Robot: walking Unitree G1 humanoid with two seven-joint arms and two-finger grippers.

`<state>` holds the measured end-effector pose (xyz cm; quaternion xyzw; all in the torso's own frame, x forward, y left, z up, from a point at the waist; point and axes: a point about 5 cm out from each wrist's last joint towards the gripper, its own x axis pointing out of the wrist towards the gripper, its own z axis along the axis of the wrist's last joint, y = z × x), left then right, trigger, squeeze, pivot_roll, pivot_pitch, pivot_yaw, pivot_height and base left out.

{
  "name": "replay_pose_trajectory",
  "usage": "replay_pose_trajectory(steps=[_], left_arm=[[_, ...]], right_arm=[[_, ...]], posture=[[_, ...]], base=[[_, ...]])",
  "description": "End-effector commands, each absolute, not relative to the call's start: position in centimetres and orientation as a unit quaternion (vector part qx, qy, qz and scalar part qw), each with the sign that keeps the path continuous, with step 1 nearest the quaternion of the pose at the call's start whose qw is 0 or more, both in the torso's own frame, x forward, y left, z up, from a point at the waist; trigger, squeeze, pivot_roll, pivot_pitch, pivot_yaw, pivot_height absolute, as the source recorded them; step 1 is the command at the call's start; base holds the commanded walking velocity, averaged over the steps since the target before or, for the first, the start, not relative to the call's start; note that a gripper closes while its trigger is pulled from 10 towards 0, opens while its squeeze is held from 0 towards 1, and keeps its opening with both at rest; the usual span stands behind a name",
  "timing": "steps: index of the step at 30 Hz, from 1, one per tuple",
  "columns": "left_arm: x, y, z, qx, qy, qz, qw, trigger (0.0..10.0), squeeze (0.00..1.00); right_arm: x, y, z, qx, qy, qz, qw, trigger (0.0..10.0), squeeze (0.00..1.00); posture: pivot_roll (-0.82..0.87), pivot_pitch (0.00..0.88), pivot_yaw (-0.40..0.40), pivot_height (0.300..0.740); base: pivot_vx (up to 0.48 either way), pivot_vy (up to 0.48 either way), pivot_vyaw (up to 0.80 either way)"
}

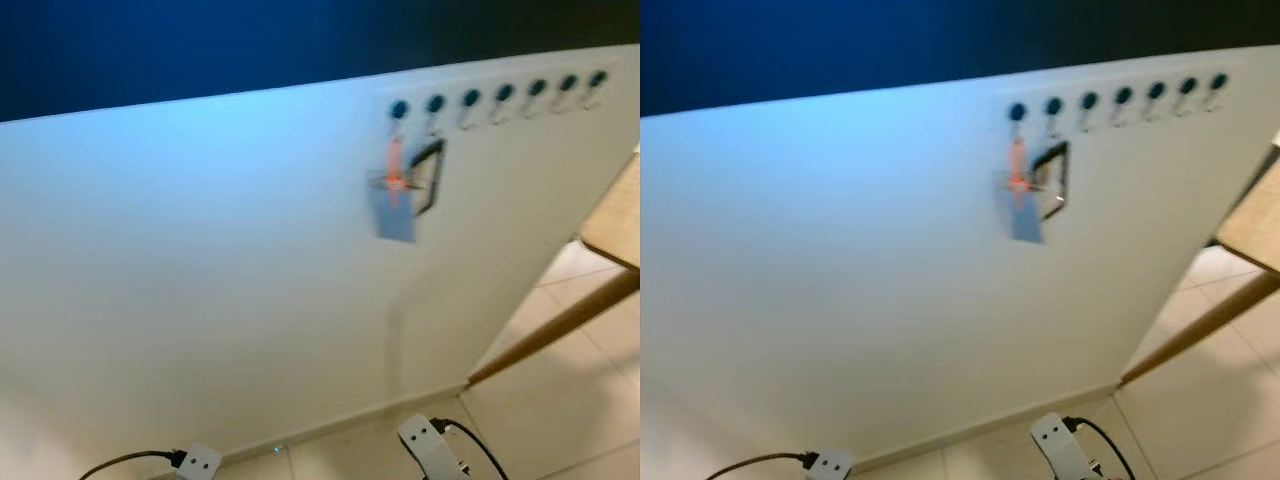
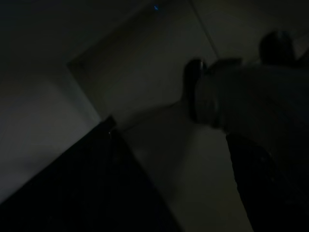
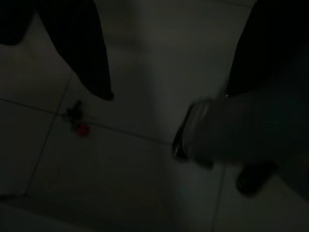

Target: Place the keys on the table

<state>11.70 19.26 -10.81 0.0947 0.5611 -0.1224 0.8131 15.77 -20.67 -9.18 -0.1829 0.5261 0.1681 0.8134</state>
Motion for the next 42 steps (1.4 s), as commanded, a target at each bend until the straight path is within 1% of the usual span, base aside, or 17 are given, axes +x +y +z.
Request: replay_pose_trajectory(steps=[1,5,12,15,19,20,22,23,24,25,29,31,35,38,40,41,42], left_arm=[[10.5,18.4,-11.2,0.082,0.577,-0.139,0.801,10.0,0.00],[10.3,18.5,-11.3,0.083,0.578,-0.133,0.801,10.0,0.00],[10.4,18.6,-11.3,0.084,0.577,-0.128,0.802,10.0,0.00],[10.6,18.5,-11.2,0.083,0.574,-0.133,0.804,10.0,0.00],[10.6,18.4,-11.2,0.081,0.575,-0.140,0.802,10.0,0.00],[10.8,18.6,-11.1,0.083,0.570,-0.129,0.807,10.0,0.00],[10.9,18.8,-11.1,0.084,0.569,-0.123,0.809,10.0,0.00],[10.9,19.1,-11.1,0.082,0.568,-0.110,0.812,10.0,0.00],[10.9,19.1,-11.1,0.082,0.568,-0.110,0.812,10.0,0.00],[11.0,19.3,-11.0,0.085,0.567,-0.105,0.813,10.0,0.00],[11.1,20.0,-10.9,0.075,0.561,-0.083,0.821,10.0,0.00],[11.4,20.8,-10.6,0.062,0.550,-0.059,0.831,10.0,0.00],[12.3,22.5,-9.9,0.039,0.519,-0.020,0.853,10.0,0.00],[13.7,24.2,-8.9,0.004,0.470,0.019,0.882,10.0,0.00],[14.8,25.8,-7.8,-0.032,0.424,0.051,0.904,10.0,0.00],[14.8,25.8,-7.8,-0.032,0.424,0.051,0.904,10.0,0.00],[15.3,26.6,-7.2,-0.048,0.398,0.057,0.914,10.0,0.00]], right_arm=[[15.9,-20.3,-9.2,-0.181,0.523,0.172,0.815,10.0,0.00],[15.8,-20.2,-9.2,-0.181,0.524,0.172,0.814,10.0,0.00],[16.0,-20.2,-9.2,-0.183,0.521,0.173,0.815,10.0,0.00],[16.5,-20.4,-8.9,-0.182,0.513,0.166,0.822,10.0,0.00],[16.8,-20.5,-8.8,-0.183,0.510,0.165,0.824,10.0,0.00],[17.6,-20.6,-8.4,-0.183,0.496,0.160,0.833,10.0,0.00],[18.0,-20.7,-8.2,-0.183,0.490,0.158,0.838,10.0,0.00],[19.0,-20.7,-7.6,-0.177,0.471,0.152,0.851,10.0,0.00],[19.0,-20.7,-7.6,-0.177,0.471,0.152,0.851,10.0,0.00],[20.0,-20.8,-7.1,-0.166,0.451,0.145,0.865,10.0,0.00],[22.1,-20.7,-5.6,-0.118,0.408,0.151,0.893,10.0,0.00],[23.8,-20.2,-4.2,-0.082,0.371,0.201,0.903,10.0,0.00],[25.3,-19.3,-2.6,-0.050,0.332,0.277,0.900,10.0,0.00],[26.4,-18.5,-1.3,-0.029,0.305,0.340,0.889,10.0,0.00],[26.8,-17.5,-0.5,-0.025,0.295,0.393,0.871,10.0,0.00],[26.8,-17.5,-0.5,-0.025,0.295,0.393,0.871,10.0,0.00],[27.0,-16.9,-0.1,-0.018,0.289,0.429,0.856,10.0,0.00]], posture=[[-0.06,0.005,0.034,0.740],[-0.07,0.007,0.035,0.740],[-0.07,0.009,0.038,0.740],[-0.07,0.009,0.038,0.740],[-0.07,0.009,0.038,0.740],[-0.07,0.011,0.040,0.740],[-0.07,0.011,0.040,0.740],[-0.07,0.011,0.040,0.740],[-0.07,0.011,0.040,0.740],[-0.07,0.014,0.040,0.740],[-0.07,0.016,0.041,0.740],[-0.07,0.017,0.041,0.740],[-0.07,0.021,0.042,0.740],[-0.08,0.030,0.040,0.740],[-0.08,0.030,0.040,0.740],[-0.08,0.030,0.040,0.740],[-0.07,0.034,0.032,0.740]], base=[[0.000,-0.472,0.00],[0.000,-0.329,0.00],[0.000,0.000,0.00],[0.000,0.000,0.00],[0.000,-0.454,0.00],[0.000,-0.349,0.00],[0.000,-0.300,0.00],[0.000,0.000,0.00],[0.000,0.000,0.00],[0.000,0.000,0.00],[0.000,0.000,0.00],[0.000,0.000,0.00],[0.000,0.000,0.00],[0.000,0.000,0.00],[0.000,0.000,0.00],[0.000,0.000,0.00],[0.000,0.000,0.00]])
